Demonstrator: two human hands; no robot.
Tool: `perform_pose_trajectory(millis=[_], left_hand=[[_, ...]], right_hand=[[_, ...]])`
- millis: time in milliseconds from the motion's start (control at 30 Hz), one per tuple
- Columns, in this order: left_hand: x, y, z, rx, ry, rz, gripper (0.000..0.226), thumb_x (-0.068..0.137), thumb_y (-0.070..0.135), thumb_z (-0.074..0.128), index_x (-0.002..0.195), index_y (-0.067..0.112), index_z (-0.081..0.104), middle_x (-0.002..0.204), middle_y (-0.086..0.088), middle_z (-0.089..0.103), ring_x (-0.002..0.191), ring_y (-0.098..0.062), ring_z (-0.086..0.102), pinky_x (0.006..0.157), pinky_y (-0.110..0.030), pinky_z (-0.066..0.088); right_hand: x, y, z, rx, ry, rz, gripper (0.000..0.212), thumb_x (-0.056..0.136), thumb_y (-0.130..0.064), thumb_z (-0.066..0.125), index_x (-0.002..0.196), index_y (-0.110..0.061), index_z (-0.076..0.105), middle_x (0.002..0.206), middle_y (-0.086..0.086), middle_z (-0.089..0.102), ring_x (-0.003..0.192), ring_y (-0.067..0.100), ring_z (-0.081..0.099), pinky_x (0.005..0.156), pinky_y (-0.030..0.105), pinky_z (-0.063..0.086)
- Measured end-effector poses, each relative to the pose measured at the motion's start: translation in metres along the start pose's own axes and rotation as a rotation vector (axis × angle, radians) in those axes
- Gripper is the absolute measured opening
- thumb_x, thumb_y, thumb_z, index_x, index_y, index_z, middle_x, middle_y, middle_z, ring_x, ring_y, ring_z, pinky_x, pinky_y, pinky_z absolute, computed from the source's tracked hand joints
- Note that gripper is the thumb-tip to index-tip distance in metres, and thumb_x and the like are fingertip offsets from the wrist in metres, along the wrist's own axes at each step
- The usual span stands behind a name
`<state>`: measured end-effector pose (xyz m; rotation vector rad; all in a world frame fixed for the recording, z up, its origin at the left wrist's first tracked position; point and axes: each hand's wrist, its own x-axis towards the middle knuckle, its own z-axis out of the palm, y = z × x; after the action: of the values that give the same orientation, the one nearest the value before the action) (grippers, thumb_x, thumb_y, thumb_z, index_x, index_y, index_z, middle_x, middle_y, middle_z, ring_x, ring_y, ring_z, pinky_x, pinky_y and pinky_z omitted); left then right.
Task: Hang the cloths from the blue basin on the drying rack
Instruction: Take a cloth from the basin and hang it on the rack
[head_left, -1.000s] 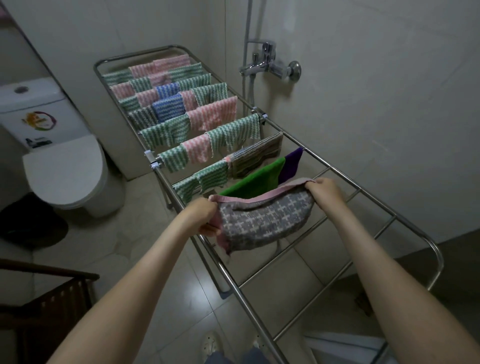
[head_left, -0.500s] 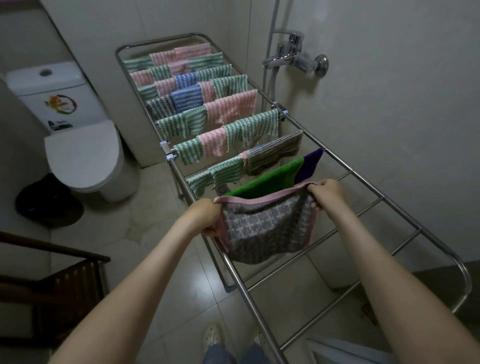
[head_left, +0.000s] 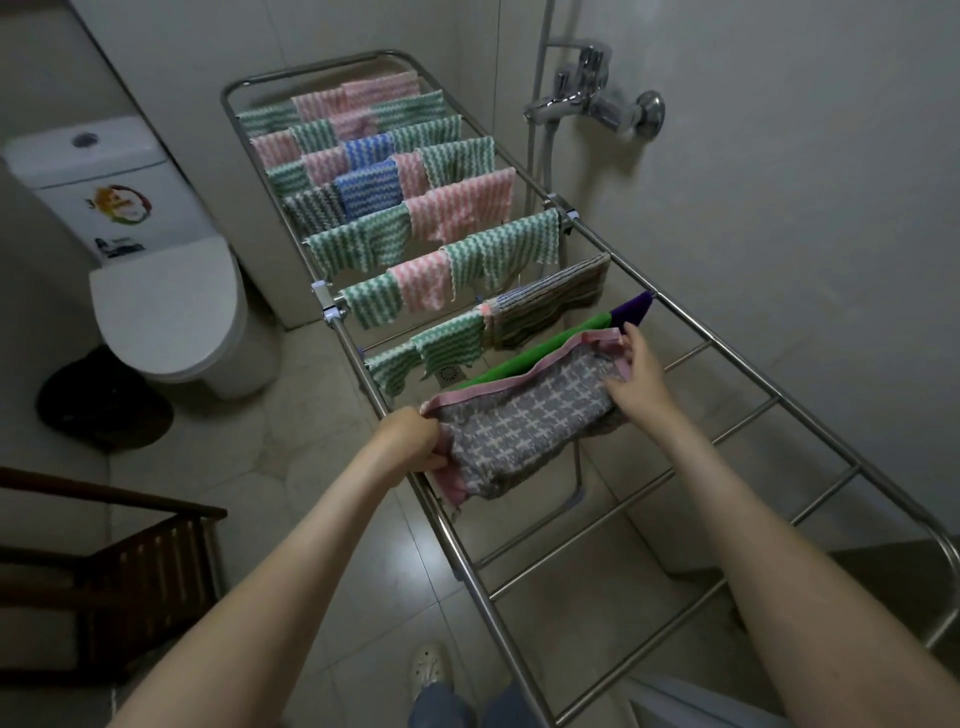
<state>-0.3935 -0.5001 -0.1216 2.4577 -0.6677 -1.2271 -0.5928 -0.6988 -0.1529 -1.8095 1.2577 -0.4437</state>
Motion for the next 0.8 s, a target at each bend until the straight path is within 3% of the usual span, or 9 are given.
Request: perform_pose_trajectory(millis=[100, 167, 233, 300, 400, 467, 533, 667, 800], left_hand=[[0.007, -0.006, 0.009, -0.148, -0.036, -0.013, 0.028, 0.075, 0.013, 0.064, 0.099, -0.002, 0.064, 0.104, -0.023, 0.067, 0.094, -0.034, 0.068, 0.083, -0.049, 0.056], [0.012, -0.006, 0.012, -0.030, -0.057, -0.020, 0.026, 0.077, 0.015, 0.066, 0.098, -0.001, 0.065, 0.098, -0.018, 0.069, 0.086, -0.029, 0.069, 0.081, -0.040, 0.058], [0.010, -0.002, 0.015, 0.093, -0.096, -0.031, 0.022, 0.082, 0.020, 0.067, 0.096, 0.002, 0.066, 0.088, -0.010, 0.070, 0.074, -0.020, 0.068, 0.068, -0.027, 0.058], [0.008, 0.003, 0.017, 0.231, -0.143, -0.023, 0.021, 0.083, 0.025, 0.066, 0.093, 0.006, 0.066, 0.077, -0.004, 0.068, 0.064, -0.016, 0.064, 0.055, -0.023, 0.053], [0.005, 0.008, 0.019, 0.398, -0.111, 0.075, 0.025, 0.084, 0.030, 0.064, 0.098, 0.010, 0.067, 0.085, -0.005, 0.066, 0.076, -0.020, 0.062, 0.060, -0.027, 0.048], [-0.001, 0.012, 0.020, 0.427, -0.101, 0.170, 0.031, 0.089, 0.033, 0.059, 0.113, 0.015, 0.065, 0.104, -0.004, 0.065, 0.093, -0.020, 0.061, 0.073, -0.026, 0.046], [-0.002, 0.016, 0.024, 0.378, -0.140, 0.231, 0.034, 0.092, 0.037, 0.055, 0.120, 0.019, 0.062, 0.117, -0.001, 0.062, 0.103, -0.018, 0.057, 0.082, -0.025, 0.043], [-0.001, 0.024, 0.032, 0.361, -0.214, 0.280, 0.031, 0.090, 0.043, 0.058, 0.110, 0.021, 0.065, 0.101, 0.005, 0.062, 0.088, -0.011, 0.055, 0.075, -0.022, 0.042], [0.003, 0.031, 0.039, 0.447, -0.186, 0.330, 0.023, 0.089, 0.032, 0.063, 0.099, 0.012, 0.069, 0.094, -0.001, 0.065, 0.081, -0.014, 0.056, 0.073, -0.024, 0.044]], right_hand=[[-0.002, 0.019, 0.001, -0.098, 0.200, 0.123, 0.077, 0.082, -0.012, 0.069, 0.145, -0.011, 0.024, 0.147, 0.016, 0.030, 0.136, 0.033, 0.028, 0.111, 0.042, 0.028], [-0.007, 0.026, 0.002, -0.008, 0.272, 0.197, 0.079, 0.078, -0.017, 0.074, 0.141, -0.008, 0.026, 0.144, 0.017, 0.029, 0.133, 0.034, 0.030, 0.109, 0.040, 0.030], [-0.008, 0.029, 0.000, 0.110, 0.302, 0.291, 0.079, 0.078, -0.020, 0.075, 0.139, -0.010, 0.025, 0.144, 0.015, 0.030, 0.129, 0.031, 0.036, 0.103, 0.037, 0.035], [-0.005, 0.035, -0.001, 0.198, 0.235, 0.392, 0.070, 0.082, -0.029, 0.071, 0.136, -0.009, 0.030, 0.139, 0.015, 0.040, 0.121, 0.031, 0.047, 0.095, 0.034, 0.041], [-0.004, 0.041, -0.004, 0.259, 0.055, 0.515, 0.037, 0.089, -0.043, 0.054, 0.111, -0.015, 0.062, 0.123, 0.013, 0.060, 0.110, 0.030, 0.058, 0.096, 0.035, 0.044], [-0.003, 0.041, -0.006, 0.259, -0.002, 0.503, 0.028, 0.094, -0.037, 0.047, 0.098, -0.020, 0.069, 0.116, 0.011, 0.063, 0.106, 0.027, 0.058, 0.093, 0.033, 0.044], [0.002, 0.039, -0.008, 0.136, 0.000, 0.551, 0.028, 0.093, -0.025, 0.048, 0.106, -0.008, 0.067, 0.114, 0.015, 0.062, 0.102, 0.026, 0.057, 0.088, 0.033, 0.045], [-0.001, 0.037, -0.009, 0.116, 0.004, 0.449, 0.021, 0.091, -0.014, 0.049, 0.083, -0.002, 0.065, 0.082, 0.017, 0.061, 0.080, 0.026, 0.058, 0.076, 0.037, 0.049], [-0.014, 0.035, -0.019, 0.246, -0.060, 0.344, 0.013, 0.093, -0.009, 0.051, 0.090, -0.012, 0.063, 0.078, 0.004, 0.062, 0.071, 0.015, 0.058, 0.064, 0.025, 0.048]])
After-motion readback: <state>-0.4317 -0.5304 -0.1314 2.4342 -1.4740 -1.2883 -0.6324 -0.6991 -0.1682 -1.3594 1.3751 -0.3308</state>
